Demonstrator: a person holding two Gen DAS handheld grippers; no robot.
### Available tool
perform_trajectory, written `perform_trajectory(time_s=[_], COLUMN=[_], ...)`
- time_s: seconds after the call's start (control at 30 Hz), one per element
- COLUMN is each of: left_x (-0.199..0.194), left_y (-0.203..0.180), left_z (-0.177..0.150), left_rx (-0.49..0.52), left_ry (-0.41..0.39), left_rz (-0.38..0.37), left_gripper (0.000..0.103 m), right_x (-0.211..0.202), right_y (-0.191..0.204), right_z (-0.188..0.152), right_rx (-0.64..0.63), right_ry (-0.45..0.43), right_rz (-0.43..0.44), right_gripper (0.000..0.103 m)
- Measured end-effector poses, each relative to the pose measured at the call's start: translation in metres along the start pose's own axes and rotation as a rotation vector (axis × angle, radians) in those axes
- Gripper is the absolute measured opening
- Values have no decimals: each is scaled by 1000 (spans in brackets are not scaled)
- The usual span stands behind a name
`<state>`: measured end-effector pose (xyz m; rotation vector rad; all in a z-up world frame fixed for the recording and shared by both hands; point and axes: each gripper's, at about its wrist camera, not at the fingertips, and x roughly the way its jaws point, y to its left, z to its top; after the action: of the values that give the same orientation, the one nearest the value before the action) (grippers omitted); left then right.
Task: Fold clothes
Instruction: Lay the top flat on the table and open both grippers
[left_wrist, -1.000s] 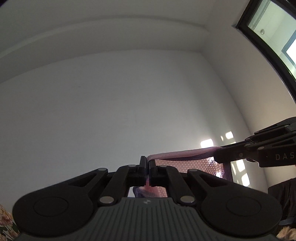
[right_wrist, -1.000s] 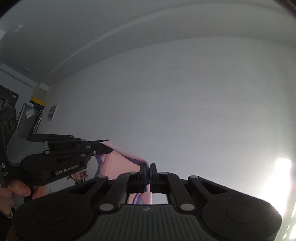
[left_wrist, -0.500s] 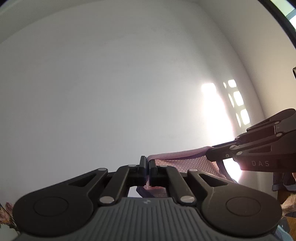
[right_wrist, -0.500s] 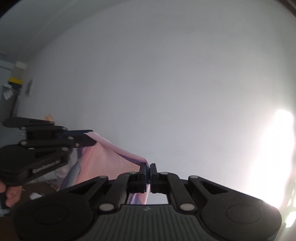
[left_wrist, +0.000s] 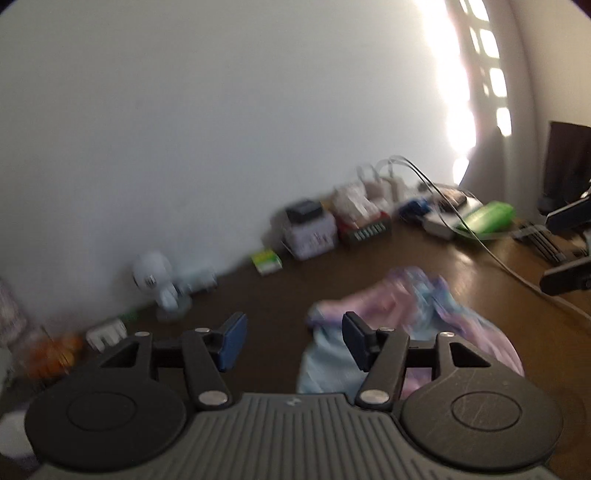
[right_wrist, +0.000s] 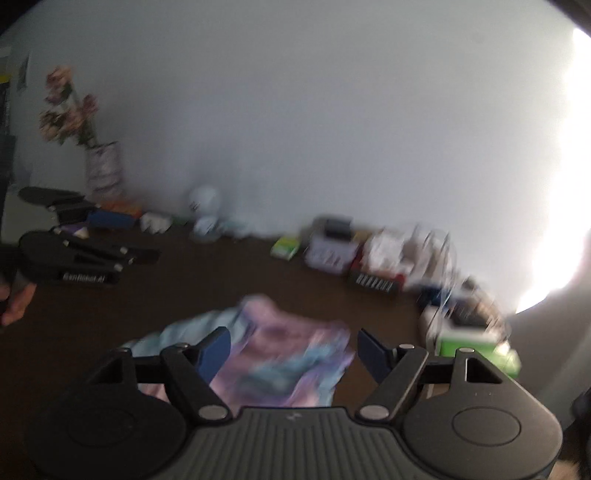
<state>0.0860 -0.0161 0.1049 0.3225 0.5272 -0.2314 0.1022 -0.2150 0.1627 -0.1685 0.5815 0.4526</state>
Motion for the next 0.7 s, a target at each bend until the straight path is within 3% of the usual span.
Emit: perform_trajectory(time_s=[0.13,0.2,0.27,0.4,0.5,0.57,0.63,0.7], left_x=[-41,-57,-65,-67,-68,-64,-58,-54], left_y=[-41,-44,-49,-65,-83,-95,-99,-99], left_z=[-78,-99,-108,-104,-103,-106,-107,-107], left_rx=[34,-42,-92,-102,-80,-34,-15,-22], left_ry=[101,127,150,155,174,189,213,226], left_rz=[-98,-122,-164,-153,-228,-212,-186,-182], left_gripper=[60,62,62,66,70,67,50,40], right_x=[-27,-38,-49,-51,-57,-62,-68,-72], right_y=[61,66,71,65,63,59,53,47], right_z=[-95,-121,-132,-134,-144,-150,-158,-164], right_rx=[113,135,137,160,171,186,208,230], right_ry=[46,30,-3,-22,-35,-35,-38,-40], right_rz=[106,121,114,130,135,130,118,109], right_gripper=[75,74,74,73,74,74,74,74])
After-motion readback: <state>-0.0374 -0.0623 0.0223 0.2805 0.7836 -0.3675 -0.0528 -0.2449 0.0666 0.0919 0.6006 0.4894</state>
